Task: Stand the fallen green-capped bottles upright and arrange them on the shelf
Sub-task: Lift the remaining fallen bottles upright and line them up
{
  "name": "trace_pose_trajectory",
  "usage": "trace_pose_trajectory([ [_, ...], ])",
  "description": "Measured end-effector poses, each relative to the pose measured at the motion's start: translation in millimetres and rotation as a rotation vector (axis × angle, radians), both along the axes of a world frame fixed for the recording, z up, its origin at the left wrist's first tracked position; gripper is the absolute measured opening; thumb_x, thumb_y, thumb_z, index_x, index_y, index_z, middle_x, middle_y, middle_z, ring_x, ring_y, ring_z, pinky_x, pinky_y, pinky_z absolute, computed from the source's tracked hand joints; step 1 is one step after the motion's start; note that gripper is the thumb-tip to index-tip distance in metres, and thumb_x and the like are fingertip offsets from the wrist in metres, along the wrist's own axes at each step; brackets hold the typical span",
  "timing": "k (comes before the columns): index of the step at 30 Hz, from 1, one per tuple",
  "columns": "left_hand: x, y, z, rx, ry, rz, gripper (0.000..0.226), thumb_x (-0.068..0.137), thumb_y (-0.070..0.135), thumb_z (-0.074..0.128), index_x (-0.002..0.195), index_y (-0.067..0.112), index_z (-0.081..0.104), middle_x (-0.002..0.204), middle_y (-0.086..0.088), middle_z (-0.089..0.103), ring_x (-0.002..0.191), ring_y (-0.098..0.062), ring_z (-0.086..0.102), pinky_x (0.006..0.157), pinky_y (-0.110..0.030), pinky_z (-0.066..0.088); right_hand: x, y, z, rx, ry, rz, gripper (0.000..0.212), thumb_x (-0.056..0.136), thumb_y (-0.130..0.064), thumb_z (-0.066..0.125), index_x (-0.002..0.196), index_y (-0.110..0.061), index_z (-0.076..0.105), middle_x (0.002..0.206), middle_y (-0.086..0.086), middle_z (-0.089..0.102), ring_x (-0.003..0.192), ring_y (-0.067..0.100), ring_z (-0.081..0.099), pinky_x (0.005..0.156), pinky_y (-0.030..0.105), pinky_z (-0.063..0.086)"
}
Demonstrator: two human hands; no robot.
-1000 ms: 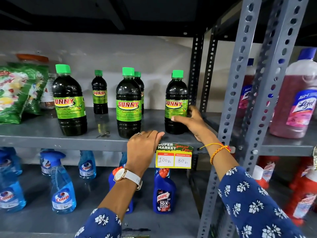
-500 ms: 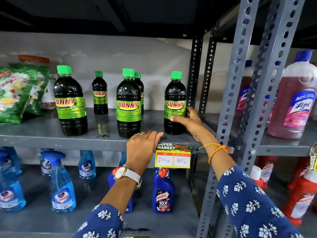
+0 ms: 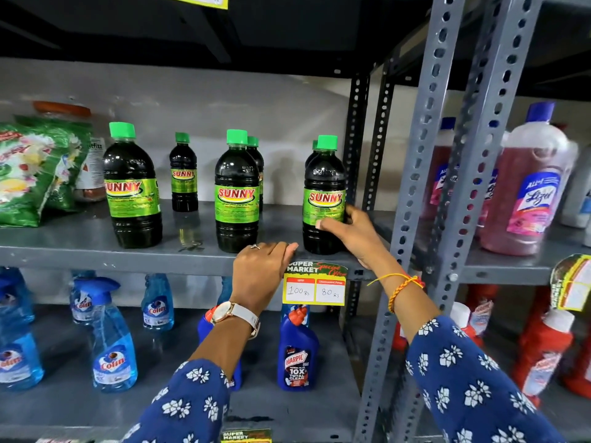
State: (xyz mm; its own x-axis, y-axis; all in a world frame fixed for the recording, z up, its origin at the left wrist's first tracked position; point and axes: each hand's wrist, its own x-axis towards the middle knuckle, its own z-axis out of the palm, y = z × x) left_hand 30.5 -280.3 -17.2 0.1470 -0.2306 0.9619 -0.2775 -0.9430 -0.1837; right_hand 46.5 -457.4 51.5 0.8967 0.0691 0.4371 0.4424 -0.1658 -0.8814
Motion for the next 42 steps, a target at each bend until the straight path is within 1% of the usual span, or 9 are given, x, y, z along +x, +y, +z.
trace_pose_trajectory([
  [4, -4.8, -0.1, 2.3, 0.004, -0.025, 0.002, 0.038, 0.092, 0.027, 0.046, 0.059, 0.012, 0.060, 0.048, -0.004, 0.056, 0.038, -0.023, 0.049, 0.041, -0.024, 0.035, -9.4, -1.6, -1.4, 0.002, -0.039, -0.012, 0.033, 0.075, -0.009, 0.070, 0.106, -0.015, 0.060, 0.096, 0.000, 0.067, 0.082, 0.004, 0.063, 0.072, 0.011, 0.049],
  [10, -1.9, 0.3, 0.0, -0.011, -0.058, -0.016, 0.060, 0.103, 0.033, 0.026, 0.059, 0.012, 0.060, 0.048, -0.004, 0.057, 0.039, -0.023, 0.050, 0.042, -0.025, 0.036, -12.8, -3.0, -1.7, -0.013, -0.042, -0.026, 0.032, 0.074, -0.013, 0.072, 0.102, -0.020, 0.059, 0.090, -0.007, 0.067, 0.082, 0.002, 0.062, 0.078, 0.017, 0.048],
  [15, 0.2, 0.5, -1.7, -0.005, -0.054, -0.038, 0.060, 0.103, 0.033, 0.026, 0.061, 0.011, 0.062, 0.049, -0.004, 0.058, 0.040, -0.022, 0.052, 0.042, -0.025, 0.037, -12.6, -3.1, -1.7, -0.016, -0.062, -0.027, 0.033, 0.074, -0.012, 0.072, 0.106, -0.015, 0.062, 0.089, -0.009, 0.065, 0.080, -0.002, 0.060, 0.067, 0.005, 0.046],
  [23, 0.3, -0.6, 0.2, -0.016, -0.066, -0.011, 0.046, 0.098, 0.028, 0.040, 0.059, 0.012, 0.061, 0.048, -0.004, 0.057, 0.041, -0.023, 0.051, 0.043, -0.026, 0.036, -10.9, -1.4, -4.8, -0.055, -0.066, -0.080, 0.036, 0.070, -0.018, 0.075, 0.102, -0.023, 0.060, 0.098, -0.001, 0.069, 0.094, 0.015, 0.065, 0.089, 0.031, 0.050],
  [28, 1.2, 1.2, 2.8, -0.049, -0.034, -0.012, 0.053, 0.103, 0.032, 0.034, 0.057, 0.015, 0.055, 0.047, -0.004, 0.052, 0.042, -0.023, 0.051, 0.042, -0.030, 0.036, -12.4, 0.3, -5.1, -0.078, -0.078, -0.123, 0.033, 0.065, -0.022, 0.076, 0.092, -0.031, 0.059, 0.103, 0.003, 0.069, 0.100, 0.022, 0.065, 0.094, 0.042, 0.050],
  [33, -12.6, 14.5, 2.7, -0.139, 0.144, -0.234, 0.063, 0.104, 0.037, 0.020, 0.067, 0.011, 0.064, 0.057, -0.004, 0.062, 0.046, -0.024, 0.057, 0.041, -0.028, 0.042, -23.2, 0.3, -3.4, -0.085, -0.074, -0.148, 0.058, 0.070, -0.016, 0.075, 0.121, -0.012, 0.047, 0.109, -0.002, 0.061, 0.107, 0.022, 0.058, 0.101, 0.047, 0.044],
  [37, -46.9, 83.5, 11.8, -0.302, 0.078, -0.510, 0.055, 0.103, 0.033, 0.026, 0.091, 0.004, 0.071, 0.091, -0.007, 0.072, 0.075, -0.020, 0.067, 0.067, -0.027, 0.049, -58.2, 19.0, -9.3, -0.041, -0.394, -0.362, 0.076, 0.065, -0.036, 0.073, 0.126, -0.021, 0.032, 0.126, 0.001, 0.042, 0.119, 0.018, 0.048, 0.106, 0.037, 0.040],
  [40, -55.8, 147.5, 39.1, -0.440, -0.077, -0.432, 0.052, 0.102, 0.030, 0.027, 0.095, -0.001, 0.068, 0.097, -0.013, 0.070, 0.085, -0.019, 0.061, 0.074, -0.025, 0.045, -77.6, 67.0, -3.3, -0.080, -0.651, -0.371, 0.063, 0.067, -0.033, 0.070, 0.121, -0.017, 0.042, 0.117, -0.004, 0.045, 0.113, 0.018, 0.051, 0.102, 0.026, 0.041],
  [42, -49.2, 184.3, 51.1, -0.515, -0.109, -0.310, 0.047, 0.100, 0.032, 0.034, 0.106, -0.004, 0.063, 0.107, -0.018, 0.065, 0.097, -0.024, 0.057, 0.085, -0.026, 0.042, -77.8, 107.4, 7.9, -0.101, -0.585, -0.269, 0.051, 0.068, -0.030, 0.074, 0.112, -0.024, 0.049, 0.111, -0.004, 0.052, 0.105, 0.013, 0.055, 0.096, 0.020, 0.044],
])
